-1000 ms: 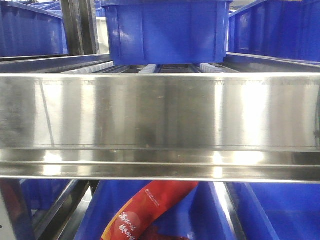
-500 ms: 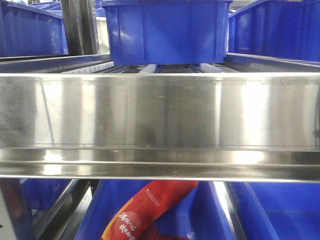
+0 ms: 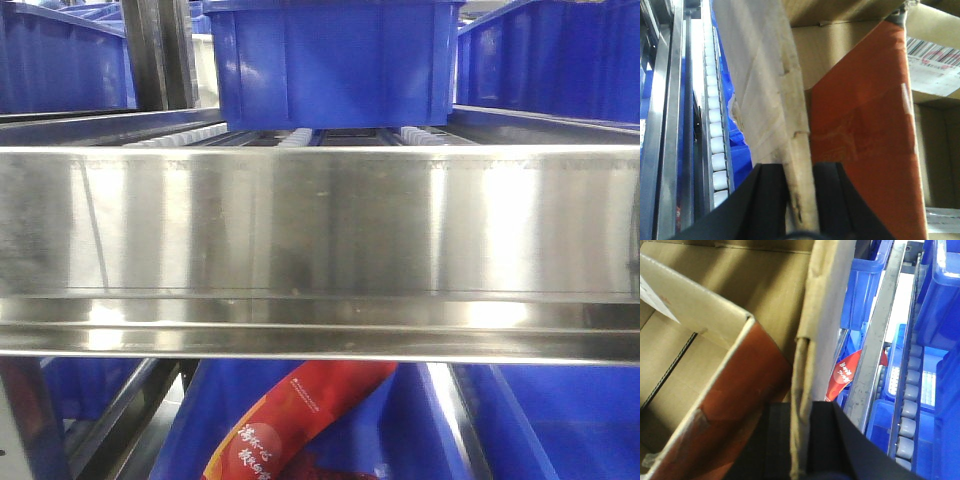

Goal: Stack two boxes on right shelf middle

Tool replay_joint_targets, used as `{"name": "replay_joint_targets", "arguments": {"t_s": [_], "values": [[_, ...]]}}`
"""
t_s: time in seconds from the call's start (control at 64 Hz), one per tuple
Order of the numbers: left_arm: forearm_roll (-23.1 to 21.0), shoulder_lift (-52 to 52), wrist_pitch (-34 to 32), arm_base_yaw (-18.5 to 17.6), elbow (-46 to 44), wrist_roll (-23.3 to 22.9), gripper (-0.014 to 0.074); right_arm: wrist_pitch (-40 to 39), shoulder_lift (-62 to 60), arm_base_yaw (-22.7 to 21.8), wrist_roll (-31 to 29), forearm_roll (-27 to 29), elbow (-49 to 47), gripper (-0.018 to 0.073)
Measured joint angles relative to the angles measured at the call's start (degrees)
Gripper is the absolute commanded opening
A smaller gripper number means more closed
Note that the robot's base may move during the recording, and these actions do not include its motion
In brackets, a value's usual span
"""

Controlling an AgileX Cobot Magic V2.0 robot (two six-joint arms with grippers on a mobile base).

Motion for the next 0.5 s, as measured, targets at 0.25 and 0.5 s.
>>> {"name": "replay_joint_targets", "arguments": {"t_s": [0.25,0.5], "values": [[0.21,0.00,-1.24,0.00,0.00,0.00,-0.0111,0.84,0.00,0.00,0.00,0.00,0.00,-0.0155],[2.56,1.35,-0.39,0.00,5.03,0.00,-0.0111,1.08,1.92,0.00,0.75,1.11,6.44,-0.0155]]}}
